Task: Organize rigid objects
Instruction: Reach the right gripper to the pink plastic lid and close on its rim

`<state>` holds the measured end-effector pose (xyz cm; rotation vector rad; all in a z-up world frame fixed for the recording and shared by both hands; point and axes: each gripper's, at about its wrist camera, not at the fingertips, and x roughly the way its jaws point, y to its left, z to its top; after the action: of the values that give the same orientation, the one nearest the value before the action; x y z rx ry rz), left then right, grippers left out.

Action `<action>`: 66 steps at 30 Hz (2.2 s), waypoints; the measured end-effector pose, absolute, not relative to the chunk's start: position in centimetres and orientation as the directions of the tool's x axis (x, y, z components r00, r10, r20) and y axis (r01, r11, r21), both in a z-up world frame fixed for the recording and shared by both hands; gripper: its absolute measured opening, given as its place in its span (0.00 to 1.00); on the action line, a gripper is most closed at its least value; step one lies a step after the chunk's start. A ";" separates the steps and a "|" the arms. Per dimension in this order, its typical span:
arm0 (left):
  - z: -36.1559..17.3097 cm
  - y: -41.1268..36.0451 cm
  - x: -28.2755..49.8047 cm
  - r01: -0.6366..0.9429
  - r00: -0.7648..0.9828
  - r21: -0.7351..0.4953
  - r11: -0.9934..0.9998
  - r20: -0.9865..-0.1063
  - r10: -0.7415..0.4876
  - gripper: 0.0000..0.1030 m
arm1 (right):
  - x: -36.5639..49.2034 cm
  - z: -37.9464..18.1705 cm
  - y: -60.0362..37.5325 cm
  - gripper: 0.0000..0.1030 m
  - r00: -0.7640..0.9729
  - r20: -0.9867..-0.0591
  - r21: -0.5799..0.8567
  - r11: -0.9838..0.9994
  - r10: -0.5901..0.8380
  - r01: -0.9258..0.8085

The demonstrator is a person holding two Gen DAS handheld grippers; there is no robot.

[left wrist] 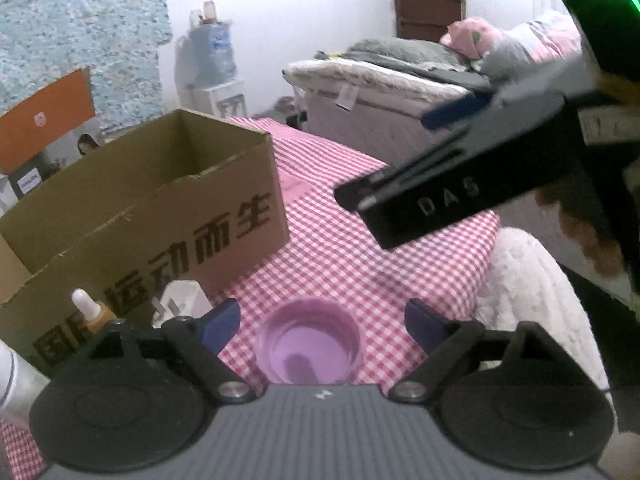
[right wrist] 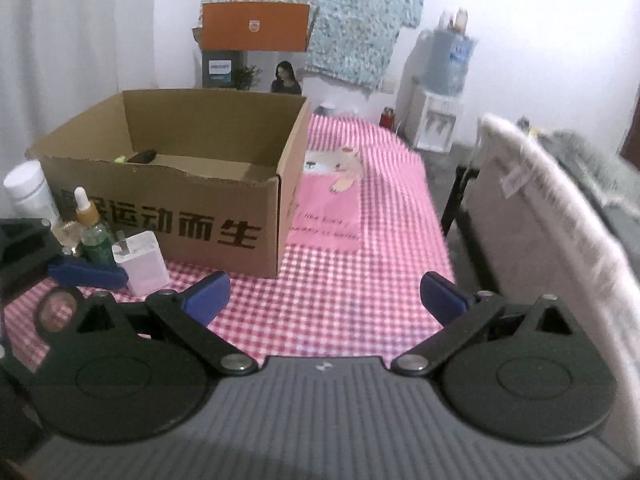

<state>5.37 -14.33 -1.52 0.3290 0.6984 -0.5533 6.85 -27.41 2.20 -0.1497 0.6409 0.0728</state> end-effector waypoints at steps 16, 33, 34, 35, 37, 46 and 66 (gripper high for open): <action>-0.4 -12.8 5.6 0.604 0.602 -0.010 0.797 -0.650 -0.464 1.00 | 5.5 3.2 -29.1 0.99 0.789 -0.593 0.031 0.984 0.159 -0.175; -1.5 -11.4 5.7 0.621 0.578 -0.092 0.778 -0.616 -0.535 1.00 | 6.1 2.8 -29.7 0.99 0.772 -0.589 0.151 0.971 0.239 -0.185; -1.6 -11.3 5.8 0.617 0.582 -0.092 0.781 -0.615 -0.532 1.00 | 6.1 2.7 -29.8 0.99 0.772 -0.588 0.156 0.970 0.241 -0.184; -1.6 -11.3 5.8 0.614 0.584 -0.089 0.784 -0.616 -0.528 1.00 | 6.1 2.7 -29.8 0.99 0.773 -0.586 0.162 0.970 0.244 -0.183; -1.7 -11.3 5.8 0.614 0.578 -0.095 0.784 -0.621 -0.529 1.00 | 6.1 2.6 -29.9 0.99 0.770 -0.584 0.180 0.966 0.257 -0.186; -2.6 -12.6 5.4 0.633 0.558 -0.040 0.774 -0.669 -0.491 1.00 | 6.2 1.7 -29.0 0.99 0.735 -0.600 0.225 0.948 0.316 -0.224; -5.2 -14.1 6.4 0.588 0.598 0.113 0.801 -0.727 -0.337 0.88 | 7.2 -2.3 -28.3 0.75 0.607 -0.671 0.327 0.905 0.425 -0.272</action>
<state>6.43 -14.05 -5.24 0.3616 0.7560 -0.5505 7.18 -28.32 -2.25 0.1991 0.8256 0.4060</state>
